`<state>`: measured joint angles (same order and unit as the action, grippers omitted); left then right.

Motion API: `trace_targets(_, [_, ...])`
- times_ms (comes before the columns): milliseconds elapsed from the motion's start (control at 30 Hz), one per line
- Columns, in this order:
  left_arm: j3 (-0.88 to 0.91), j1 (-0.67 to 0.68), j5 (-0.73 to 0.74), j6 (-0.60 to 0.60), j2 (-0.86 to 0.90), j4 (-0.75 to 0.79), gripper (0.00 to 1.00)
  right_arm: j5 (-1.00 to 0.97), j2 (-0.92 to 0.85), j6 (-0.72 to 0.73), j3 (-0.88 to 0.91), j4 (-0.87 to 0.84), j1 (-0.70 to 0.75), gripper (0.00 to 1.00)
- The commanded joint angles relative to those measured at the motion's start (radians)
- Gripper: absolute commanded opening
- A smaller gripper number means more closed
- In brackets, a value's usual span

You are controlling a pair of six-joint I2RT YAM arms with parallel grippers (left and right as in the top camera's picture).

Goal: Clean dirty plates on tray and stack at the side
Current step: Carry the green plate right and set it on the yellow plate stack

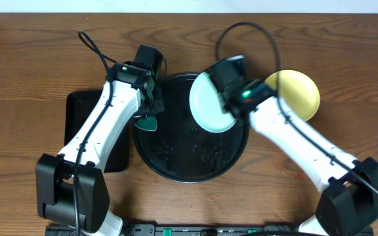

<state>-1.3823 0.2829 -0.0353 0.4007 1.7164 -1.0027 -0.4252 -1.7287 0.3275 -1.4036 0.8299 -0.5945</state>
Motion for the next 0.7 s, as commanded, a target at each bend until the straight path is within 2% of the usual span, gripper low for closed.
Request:
trace_targets(0, [-0.001,-0.003,-0.005,0.016,0.003,-0.003,0.08,0.278,0.037,0.019,-0.005,0.001,0.122,0.01])
trace_targets(167, [-0.001,-0.003,-0.005,0.016,0.003,-0.003,0.08,0.383,0.037,0.016,-0.005,0.027,0.323,0.01])
trace_targets(400, [-0.001,-0.003,-0.005,0.016,0.003,-0.002,0.08,0.332,0.033,0.016,-0.002,0.058,0.566,0.01])
trace_targets(667, [-0.001,-0.003,-0.005,0.016,0.003,-0.002,0.08,0.257,-0.001,0.016,0.000,0.053,0.701,0.01])
